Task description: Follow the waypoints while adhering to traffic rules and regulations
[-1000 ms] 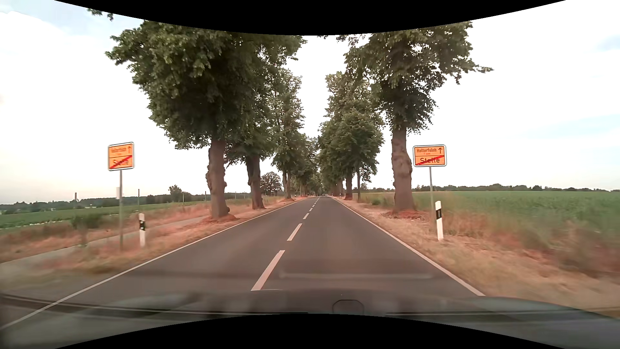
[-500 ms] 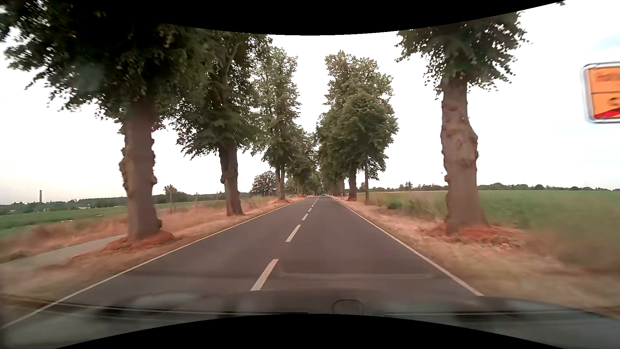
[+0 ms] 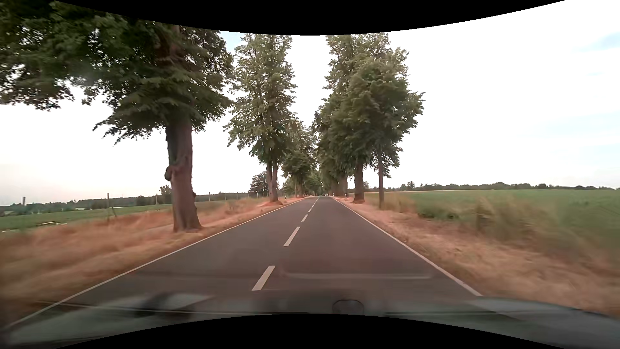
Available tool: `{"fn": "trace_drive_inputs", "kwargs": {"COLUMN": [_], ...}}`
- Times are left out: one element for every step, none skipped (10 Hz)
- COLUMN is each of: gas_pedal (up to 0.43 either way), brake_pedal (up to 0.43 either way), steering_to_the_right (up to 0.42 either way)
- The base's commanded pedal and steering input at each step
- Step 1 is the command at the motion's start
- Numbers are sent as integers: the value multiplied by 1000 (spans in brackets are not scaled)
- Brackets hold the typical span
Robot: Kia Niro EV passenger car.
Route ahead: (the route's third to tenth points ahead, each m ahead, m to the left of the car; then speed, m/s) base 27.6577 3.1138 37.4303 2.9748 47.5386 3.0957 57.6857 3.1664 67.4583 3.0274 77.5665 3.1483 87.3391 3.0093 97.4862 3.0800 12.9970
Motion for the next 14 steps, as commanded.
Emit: {"fn": "trace_drive_inputs", "kwargs": {"gas_pedal": [197,197,197,197,197,209,209,209,220,220,220,220,220,220], "brake_pedal": [0,0,0,0,0,0,0,0,0,0,0,0,0,0], "steering_to_the_right": [-4,-4,-5,-4,-5,-5,-5,-5,-5,-5,-4,-5,-5,-4]}}
